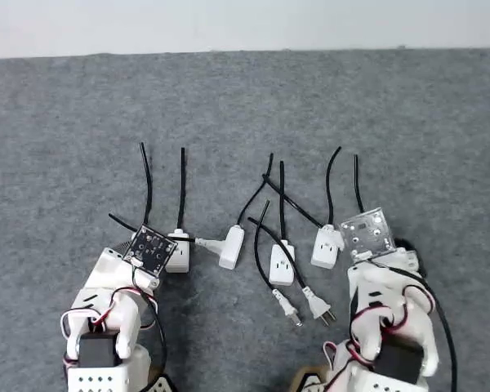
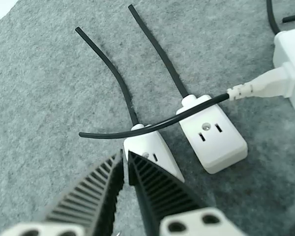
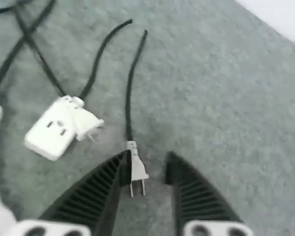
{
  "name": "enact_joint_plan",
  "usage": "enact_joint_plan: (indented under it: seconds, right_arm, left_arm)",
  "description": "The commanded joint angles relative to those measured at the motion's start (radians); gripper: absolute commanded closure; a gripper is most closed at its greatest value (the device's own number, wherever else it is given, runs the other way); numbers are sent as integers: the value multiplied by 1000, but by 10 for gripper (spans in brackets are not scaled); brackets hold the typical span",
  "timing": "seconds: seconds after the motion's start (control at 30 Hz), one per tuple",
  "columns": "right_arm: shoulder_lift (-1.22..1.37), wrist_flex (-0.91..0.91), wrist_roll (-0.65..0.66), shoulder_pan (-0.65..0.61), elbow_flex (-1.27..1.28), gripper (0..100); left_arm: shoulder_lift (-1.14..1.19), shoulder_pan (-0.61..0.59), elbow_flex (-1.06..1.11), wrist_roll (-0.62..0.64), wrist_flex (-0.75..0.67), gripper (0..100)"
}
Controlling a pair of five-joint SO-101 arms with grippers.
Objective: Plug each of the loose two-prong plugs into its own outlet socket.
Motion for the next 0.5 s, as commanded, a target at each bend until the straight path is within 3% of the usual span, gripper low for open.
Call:
enact_joint_plan:
  seconds: [0.0,0.3,0.47]
  right_arm:
    - [76,-41,11,25,-32,829]
    - [704,13,-35,25,-425,876]
    - [1130,27,14,71,-634,876]
  left_arm:
    - [-14,-5,-8,-8,-17,986]
    - [-14,-5,-8,-8,-17,986]
    - [-14,-5,-8,-8,-15,986]
